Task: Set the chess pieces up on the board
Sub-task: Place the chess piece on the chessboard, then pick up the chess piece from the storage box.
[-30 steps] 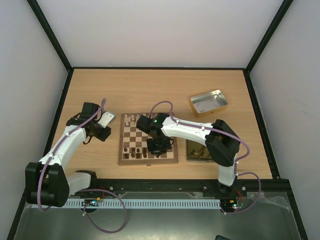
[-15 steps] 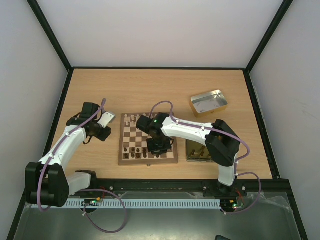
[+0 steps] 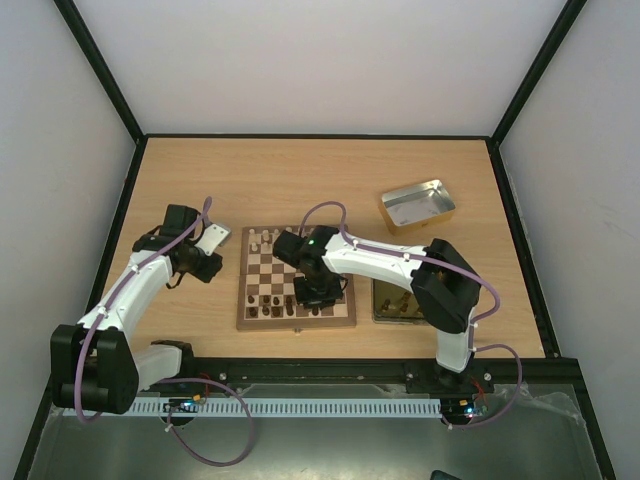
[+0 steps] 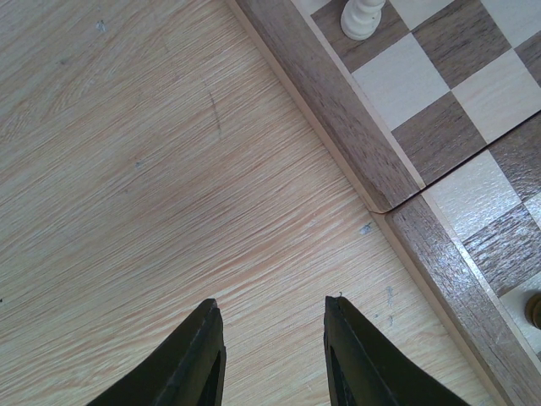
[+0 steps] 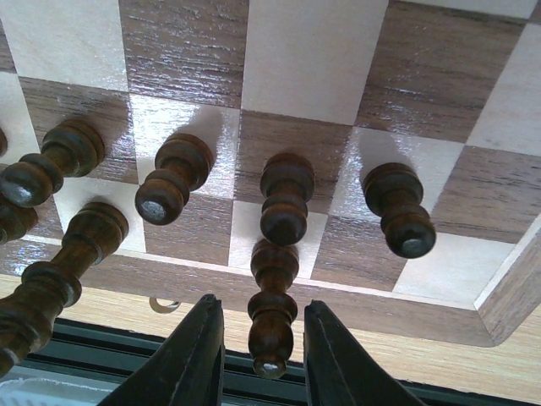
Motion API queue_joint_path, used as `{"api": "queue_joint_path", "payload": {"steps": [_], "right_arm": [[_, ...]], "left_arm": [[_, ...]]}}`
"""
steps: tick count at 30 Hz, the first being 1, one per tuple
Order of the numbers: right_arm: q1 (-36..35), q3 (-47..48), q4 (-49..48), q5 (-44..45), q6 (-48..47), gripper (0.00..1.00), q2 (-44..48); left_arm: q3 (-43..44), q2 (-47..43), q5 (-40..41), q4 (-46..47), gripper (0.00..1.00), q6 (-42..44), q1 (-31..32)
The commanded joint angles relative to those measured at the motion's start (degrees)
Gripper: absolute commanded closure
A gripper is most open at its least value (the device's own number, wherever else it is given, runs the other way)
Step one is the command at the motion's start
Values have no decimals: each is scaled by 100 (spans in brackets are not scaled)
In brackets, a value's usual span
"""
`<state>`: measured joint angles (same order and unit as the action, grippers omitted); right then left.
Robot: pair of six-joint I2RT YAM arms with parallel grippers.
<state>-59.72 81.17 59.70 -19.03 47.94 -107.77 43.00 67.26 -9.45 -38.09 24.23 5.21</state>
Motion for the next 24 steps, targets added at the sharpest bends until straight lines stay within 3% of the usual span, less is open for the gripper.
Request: {"api": "queue_joint_path", "payload": {"steps": [1,6,11,16,24], "right_arm": [[-26,201,222,206,36,75,298],[196,432,664,450,-55,72,728],[1017,213,989,729,-136,68,1671],[2070,-792,945,734,-453,66,2732],[2744,-2280,705,568,-949,66,3733]], "left_arm": [[-81,-69,-95,-68,66,74,6],[-77,-46,-101,-91,66,82,6],[-40,-14,-17,-87,66,45,6],[283,88,458,-195,66,-105,7],[1113,393,776,-821,66,-339,14]]}}
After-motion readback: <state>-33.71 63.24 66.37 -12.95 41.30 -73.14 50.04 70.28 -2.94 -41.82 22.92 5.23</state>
